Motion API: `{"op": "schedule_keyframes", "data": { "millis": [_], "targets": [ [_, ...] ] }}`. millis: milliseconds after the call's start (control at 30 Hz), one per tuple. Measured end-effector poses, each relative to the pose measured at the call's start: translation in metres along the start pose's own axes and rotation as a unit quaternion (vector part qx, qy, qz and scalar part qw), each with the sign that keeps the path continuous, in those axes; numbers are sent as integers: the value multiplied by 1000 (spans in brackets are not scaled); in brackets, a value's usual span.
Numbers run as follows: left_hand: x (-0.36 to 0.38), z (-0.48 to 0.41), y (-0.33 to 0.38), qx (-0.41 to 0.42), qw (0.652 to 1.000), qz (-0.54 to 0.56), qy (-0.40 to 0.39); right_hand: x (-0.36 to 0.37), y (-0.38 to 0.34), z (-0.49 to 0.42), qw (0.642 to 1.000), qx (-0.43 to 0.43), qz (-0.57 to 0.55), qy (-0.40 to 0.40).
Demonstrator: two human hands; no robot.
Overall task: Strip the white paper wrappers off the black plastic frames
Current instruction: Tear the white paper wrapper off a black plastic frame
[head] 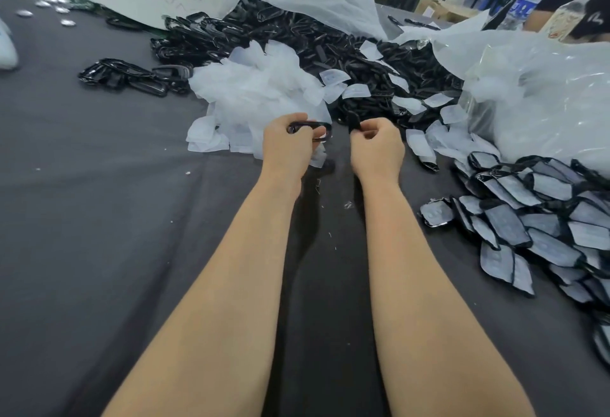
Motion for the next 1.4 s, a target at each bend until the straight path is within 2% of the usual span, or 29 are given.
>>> {"op": "schedule_keyframes", "data": {
  "millis": [100,200,400,533,667,833,967,1033,1133,1200,1267,1400],
  "targets": [
    [2,0,6,38,999,-24,5,-2,-3,4,986,11,-165,-25],
    [1,0,9,61,998,-9,23,8,-3,10,957,31,-279,-75],
    [1,0,10,74,996,-44,18,16,-6,14,923,51,-367,-101],
    [-1,2,15,105,991,-82,23,9,-13,13,932,4,-355,-74],
    [2,5,17,110,992,-57,-15,6,-24,16,964,-82,-246,-59],
    [4,8,18,107,992,-54,-44,1,-28,19,972,-110,-204,-28],
    [5,10,19,113,990,-50,-65,0,-26,19,973,-91,-210,-21],
    [6,12,20,116,990,-45,-73,3,-20,17,967,-46,-248,-31],
    [8,12,21,120,989,-47,-79,14,-9,15,928,65,-358,-76],
    [7,10,20,122,987,-68,-73,18,-8,15,907,97,-399,-96],
    [6,9,19,130,984,-100,-61,17,-7,15,912,89,-391,-85],
    [3,10,19,159,972,-167,-38,9,-12,15,959,9,-282,-27]
  ]
}}
Point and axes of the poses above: each hand's wrist, its own z-axis away from the middle knuckle, its own x-axis out of the palm, y = z × x, the point moved 7 cm from there along -z, towards the middle knuckle, and after that the axes turned 3 degrees about y, right-handed, at the moved point
